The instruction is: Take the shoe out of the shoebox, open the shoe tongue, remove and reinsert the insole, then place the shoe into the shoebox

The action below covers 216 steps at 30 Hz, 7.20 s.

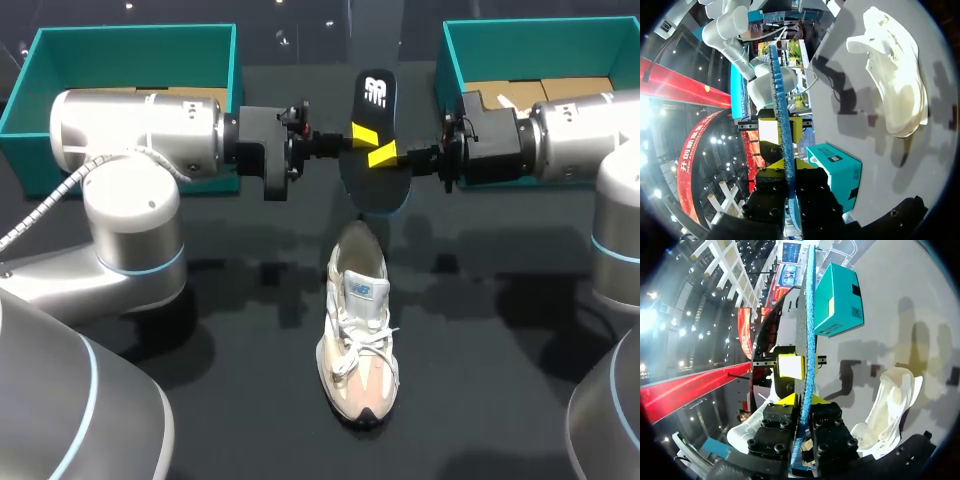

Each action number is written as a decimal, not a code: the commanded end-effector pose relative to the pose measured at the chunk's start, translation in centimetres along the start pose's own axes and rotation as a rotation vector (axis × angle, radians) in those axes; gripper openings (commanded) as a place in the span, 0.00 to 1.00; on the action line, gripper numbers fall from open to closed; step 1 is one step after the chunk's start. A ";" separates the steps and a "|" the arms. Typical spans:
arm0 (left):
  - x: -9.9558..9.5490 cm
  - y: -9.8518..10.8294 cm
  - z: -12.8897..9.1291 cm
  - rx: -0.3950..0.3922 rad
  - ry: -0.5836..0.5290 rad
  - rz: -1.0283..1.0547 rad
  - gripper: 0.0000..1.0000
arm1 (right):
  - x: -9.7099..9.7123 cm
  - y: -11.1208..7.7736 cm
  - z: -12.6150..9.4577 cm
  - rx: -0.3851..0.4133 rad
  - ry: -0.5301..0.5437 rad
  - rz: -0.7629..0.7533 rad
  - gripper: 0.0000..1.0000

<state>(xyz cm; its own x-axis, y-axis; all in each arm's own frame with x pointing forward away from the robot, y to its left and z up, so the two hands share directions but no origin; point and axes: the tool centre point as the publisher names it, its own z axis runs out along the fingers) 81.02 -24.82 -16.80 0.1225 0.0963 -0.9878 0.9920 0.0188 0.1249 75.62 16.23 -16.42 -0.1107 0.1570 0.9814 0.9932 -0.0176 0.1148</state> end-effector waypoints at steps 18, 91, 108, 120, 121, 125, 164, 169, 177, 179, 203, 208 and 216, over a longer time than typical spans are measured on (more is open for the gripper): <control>0.1 -0.9 -6.1 -0.087 0.162 -0.151 1.00 | -1.1 -0.1 -1.8 -0.033 0.012 -0.035 0.00; 9.7 -5.3 -11.8 -0.593 0.854 -1.308 1.00 | -5.4 2.6 -2.6 -0.135 0.170 -0.541 0.00; 12.2 -7.6 -11.8 -0.614 0.935 -1.392 1.00 | -7.4 2.1 -1.9 -0.130 0.147 -0.567 0.00; 14.7 -8.0 -11.0 -0.592 0.907 -1.424 1.00 | -7.8 2.2 -0.8 -0.126 0.172 -0.596 0.00; 15.0 -8.1 -10.9 -0.586 0.904 -1.429 1.00 | -7.8 2.3 -0.7 -0.124 0.174 -0.601 0.00; 16.1 -8.5 -10.6 -0.581 0.905 -1.420 1.00 | -8.1 2.6 0.0 -0.116 0.184 -0.613 0.00; 20.1 -9.0 -7.4 -0.566 0.880 -1.427 1.00 | -10.7 2.6 3.2 -0.134 0.205 -0.737 0.00; 20.2 -8.9 -7.1 -0.580 0.879 -1.433 1.00 | -10.8 2.4 3.4 -0.131 0.208 -0.736 0.00; 20.3 -8.8 -6.7 -0.601 0.876 -1.461 1.00 | -11.1 2.3 3.5 -0.129 0.203 -0.739 0.00; 20.3 -8.8 -6.6 -0.604 0.874 -1.468 1.00 | -11.3 2.3 3.4 -0.135 0.205 -0.739 0.00; 20.3 -8.8 -6.1 -0.587 0.896 -1.441 1.00 | -12.1 2.3 3.0 -0.140 0.211 -0.731 0.00; 20.3 -8.8 -6.2 -0.582 0.905 -1.437 1.00 | -12.1 2.4 3.1 -0.140 0.211 -0.734 0.00; 20.3 -8.8 -6.2 -0.582 0.905 -1.437 1.00 | -12.2 2.2 3.3 -0.145 0.210 -0.749 0.00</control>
<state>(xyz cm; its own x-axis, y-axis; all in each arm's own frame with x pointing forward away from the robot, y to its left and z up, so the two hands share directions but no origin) 74.58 -16.81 -37.32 -0.9892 0.1458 -0.0126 0.1333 0.8623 -0.4885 79.39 17.38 -28.43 -0.7658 -0.0122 0.6430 0.6403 -0.1078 0.7605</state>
